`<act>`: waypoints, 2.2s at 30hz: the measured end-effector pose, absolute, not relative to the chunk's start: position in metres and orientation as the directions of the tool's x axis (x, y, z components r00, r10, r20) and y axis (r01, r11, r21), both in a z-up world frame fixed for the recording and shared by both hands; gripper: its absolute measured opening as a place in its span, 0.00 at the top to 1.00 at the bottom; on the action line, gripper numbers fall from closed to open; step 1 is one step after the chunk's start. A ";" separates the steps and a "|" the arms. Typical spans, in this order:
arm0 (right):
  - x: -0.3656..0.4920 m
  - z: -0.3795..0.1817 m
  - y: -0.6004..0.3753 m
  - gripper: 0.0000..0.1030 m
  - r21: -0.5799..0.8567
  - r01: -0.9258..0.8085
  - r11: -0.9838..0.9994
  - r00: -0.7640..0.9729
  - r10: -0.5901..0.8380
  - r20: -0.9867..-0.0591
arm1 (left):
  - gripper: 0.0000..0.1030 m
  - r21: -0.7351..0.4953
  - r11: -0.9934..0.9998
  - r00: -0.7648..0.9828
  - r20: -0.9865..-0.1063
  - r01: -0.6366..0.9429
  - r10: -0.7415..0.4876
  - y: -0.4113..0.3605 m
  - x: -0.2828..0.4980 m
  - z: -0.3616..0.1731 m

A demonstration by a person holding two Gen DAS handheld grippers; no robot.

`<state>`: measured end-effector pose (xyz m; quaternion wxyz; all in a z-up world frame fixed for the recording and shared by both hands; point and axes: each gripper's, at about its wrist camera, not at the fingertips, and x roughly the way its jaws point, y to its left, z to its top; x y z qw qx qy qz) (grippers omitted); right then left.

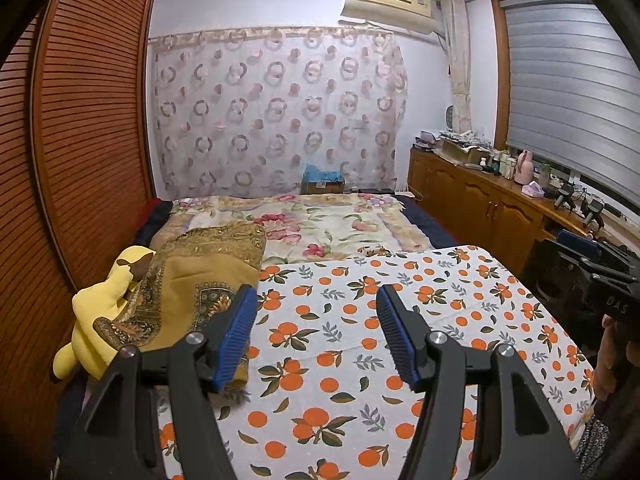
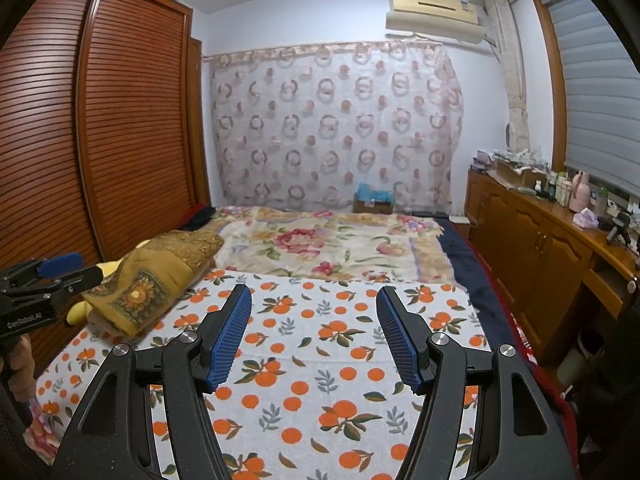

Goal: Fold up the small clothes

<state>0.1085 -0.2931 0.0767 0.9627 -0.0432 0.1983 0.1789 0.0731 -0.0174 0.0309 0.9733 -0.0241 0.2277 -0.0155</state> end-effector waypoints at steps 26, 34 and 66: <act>0.109 0.077 -0.298 0.35 -0.011 -0.358 0.934 0.859 0.324 -0.396 | 0.40 -0.041 0.999 0.903 -0.427 0.023 -0.038 -0.013 0.066 0.037; 0.109 0.076 -0.298 0.35 -0.013 -0.358 0.934 0.859 0.324 -0.396 | 0.40 -0.040 0.999 0.904 -0.425 0.021 -0.037 -0.014 0.065 0.038; 0.109 0.074 -0.300 0.34 -0.009 -0.359 0.933 0.859 0.326 -0.394 | 0.40 -0.037 0.999 0.905 -0.423 0.022 -0.035 -0.017 0.065 0.036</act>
